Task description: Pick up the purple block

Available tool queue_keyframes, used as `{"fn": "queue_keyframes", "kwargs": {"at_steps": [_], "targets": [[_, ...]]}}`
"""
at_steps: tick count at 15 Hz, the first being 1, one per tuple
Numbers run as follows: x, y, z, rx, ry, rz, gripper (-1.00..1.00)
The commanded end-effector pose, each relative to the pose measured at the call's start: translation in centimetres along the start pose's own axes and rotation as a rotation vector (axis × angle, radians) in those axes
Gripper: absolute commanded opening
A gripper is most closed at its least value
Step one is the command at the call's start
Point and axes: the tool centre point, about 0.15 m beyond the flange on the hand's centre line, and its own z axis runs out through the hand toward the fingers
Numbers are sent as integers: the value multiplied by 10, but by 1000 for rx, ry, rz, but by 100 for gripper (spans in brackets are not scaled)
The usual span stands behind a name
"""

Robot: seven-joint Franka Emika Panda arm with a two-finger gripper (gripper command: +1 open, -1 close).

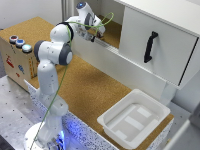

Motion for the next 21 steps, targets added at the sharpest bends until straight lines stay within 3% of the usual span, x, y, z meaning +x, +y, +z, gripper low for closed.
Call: {"fn": "queue_keyframes", "kwargs": {"at_steps": [1, 2, 6, 11, 17, 21], "targets": [[21, -3, 22, -124, -62, 15, 100], [21, 0, 24, -120, -72, 30, -100], [23, 5, 30, -118, -61, 25, -100], [21, 2, 10, -109, -18, 27, -100], [7, 6, -44, -109, 56, 33, -100], [-25, 13, -72, -125, 53, 42, -100]]}}
